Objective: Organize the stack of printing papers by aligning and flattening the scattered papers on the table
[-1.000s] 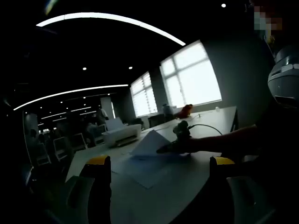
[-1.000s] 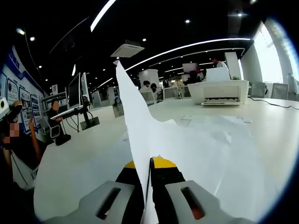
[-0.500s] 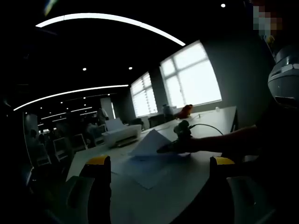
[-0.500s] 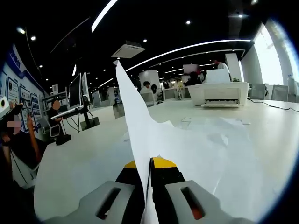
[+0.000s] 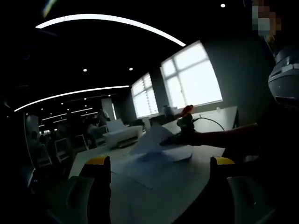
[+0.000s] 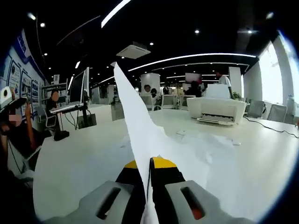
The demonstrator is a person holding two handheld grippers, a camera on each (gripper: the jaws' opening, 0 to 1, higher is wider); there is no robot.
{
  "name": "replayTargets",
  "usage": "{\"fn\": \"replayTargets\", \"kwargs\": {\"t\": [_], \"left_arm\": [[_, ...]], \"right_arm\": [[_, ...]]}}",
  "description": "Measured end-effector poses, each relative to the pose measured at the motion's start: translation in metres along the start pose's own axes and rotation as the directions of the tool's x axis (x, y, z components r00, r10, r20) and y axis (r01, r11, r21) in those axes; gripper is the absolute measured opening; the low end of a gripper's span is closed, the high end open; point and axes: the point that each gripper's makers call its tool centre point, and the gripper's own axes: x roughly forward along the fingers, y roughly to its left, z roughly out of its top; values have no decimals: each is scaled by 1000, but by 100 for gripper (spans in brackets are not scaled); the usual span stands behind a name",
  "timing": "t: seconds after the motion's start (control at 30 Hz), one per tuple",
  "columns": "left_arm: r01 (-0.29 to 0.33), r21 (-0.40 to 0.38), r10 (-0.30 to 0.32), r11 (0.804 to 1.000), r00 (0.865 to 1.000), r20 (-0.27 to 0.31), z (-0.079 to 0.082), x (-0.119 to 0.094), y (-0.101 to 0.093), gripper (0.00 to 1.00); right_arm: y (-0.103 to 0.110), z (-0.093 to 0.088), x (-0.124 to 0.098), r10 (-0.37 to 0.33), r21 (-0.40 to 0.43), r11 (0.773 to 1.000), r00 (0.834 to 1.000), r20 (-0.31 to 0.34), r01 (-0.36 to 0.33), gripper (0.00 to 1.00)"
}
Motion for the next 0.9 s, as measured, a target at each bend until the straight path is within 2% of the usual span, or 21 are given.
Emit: {"fn": "replayTargets", "kwargs": {"t": [0.2, 0.37, 0.63, 0.73, 0.9], "left_arm": [[-4, -3, 4, 1000, 1000, 0, 0, 0, 3, 90], [-4, 4, 4, 1000, 1000, 2, 2, 1, 5, 91], [3, 6, -3, 1000, 1000, 7, 2, 5, 6, 91], [-4, -4, 4, 1000, 1000, 2, -1, 5, 10, 91], [-16, -6, 16, 1000, 1000, 3, 0, 4, 15, 91]], "right_arm": [[-3, 17, -12, -11, -17, 1000, 1000, 26, 11, 0], [-4, 34, -20, 8, -30, 1000, 999, 47, -7, 0], [-5, 54, -30, 11, -41, 999, 999, 53, -9, 0], [2, 61, -35, 51, -21, 999, 997, 57, -50, 0], [5, 66, -40, 70, -15, 997, 996, 53, -69, 0]]}}
